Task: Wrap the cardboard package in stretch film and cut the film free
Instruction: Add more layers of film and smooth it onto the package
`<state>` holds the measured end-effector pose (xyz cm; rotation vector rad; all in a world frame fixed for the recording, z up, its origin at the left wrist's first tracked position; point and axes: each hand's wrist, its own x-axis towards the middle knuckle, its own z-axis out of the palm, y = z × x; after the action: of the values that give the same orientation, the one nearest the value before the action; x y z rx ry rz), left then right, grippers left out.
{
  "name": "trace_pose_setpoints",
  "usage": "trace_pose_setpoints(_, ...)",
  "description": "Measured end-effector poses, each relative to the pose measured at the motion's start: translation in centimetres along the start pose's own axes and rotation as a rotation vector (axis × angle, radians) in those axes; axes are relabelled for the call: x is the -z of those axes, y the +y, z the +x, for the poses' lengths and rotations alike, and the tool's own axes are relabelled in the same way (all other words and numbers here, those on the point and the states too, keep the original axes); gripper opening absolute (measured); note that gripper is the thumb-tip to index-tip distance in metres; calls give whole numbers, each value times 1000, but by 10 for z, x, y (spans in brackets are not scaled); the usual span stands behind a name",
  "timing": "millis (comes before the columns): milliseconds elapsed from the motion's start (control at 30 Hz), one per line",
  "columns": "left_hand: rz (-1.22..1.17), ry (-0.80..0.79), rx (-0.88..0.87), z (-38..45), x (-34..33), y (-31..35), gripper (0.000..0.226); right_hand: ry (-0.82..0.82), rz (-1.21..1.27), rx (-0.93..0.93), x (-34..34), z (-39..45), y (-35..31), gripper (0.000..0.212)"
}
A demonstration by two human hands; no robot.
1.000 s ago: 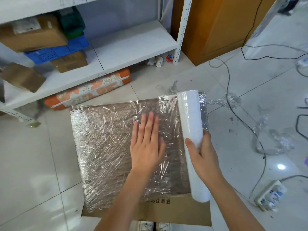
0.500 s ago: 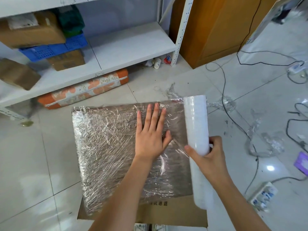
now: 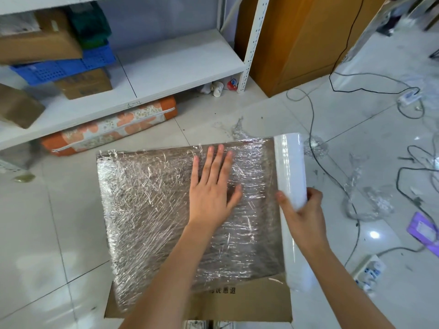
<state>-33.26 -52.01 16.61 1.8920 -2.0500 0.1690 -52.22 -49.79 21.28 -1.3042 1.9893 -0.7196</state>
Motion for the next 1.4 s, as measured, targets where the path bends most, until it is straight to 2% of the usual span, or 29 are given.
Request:
trace_pose_setpoints(67,-69,59,32,2,7,-1,64,3,13,9,-1,0,2,48)
trace_pose_setpoints(133,-13,108,74,8,12,-9,59,15,28,19,-2,-2,2,45)
trace_pose_setpoints(367,91,85,91,29,12,-32,50,14,26,20,-4,2,1,42)
trace_pose_setpoints(533,51,103,243,45,23,-22,41,17,39,1,-3,-1,1,41)
trace_pose_setpoints(600,104,103,211,48,25,-15,47,16,53,1,-2,-1,1,40)
trace_pose_setpoints(733,97,79,12,47,14,8,57,7,73,-10,-1,0,-1,38)
trace_pose_setpoints(900,-3,115,35,47,2,9,48,32,22,-21,-1,-4,3,39)
trace_pose_setpoints(1100,51,138,56,38,6,12,58,229,-196,4,0,-2,4,56)
trace_pose_setpoints(1233,71,140,52,36,9,16,55,179,-230,14,2,1,10,61)
trace_pose_setpoints(1400,67,124,43,36,9,16,52,61,-81,3,8,-3,15,53)
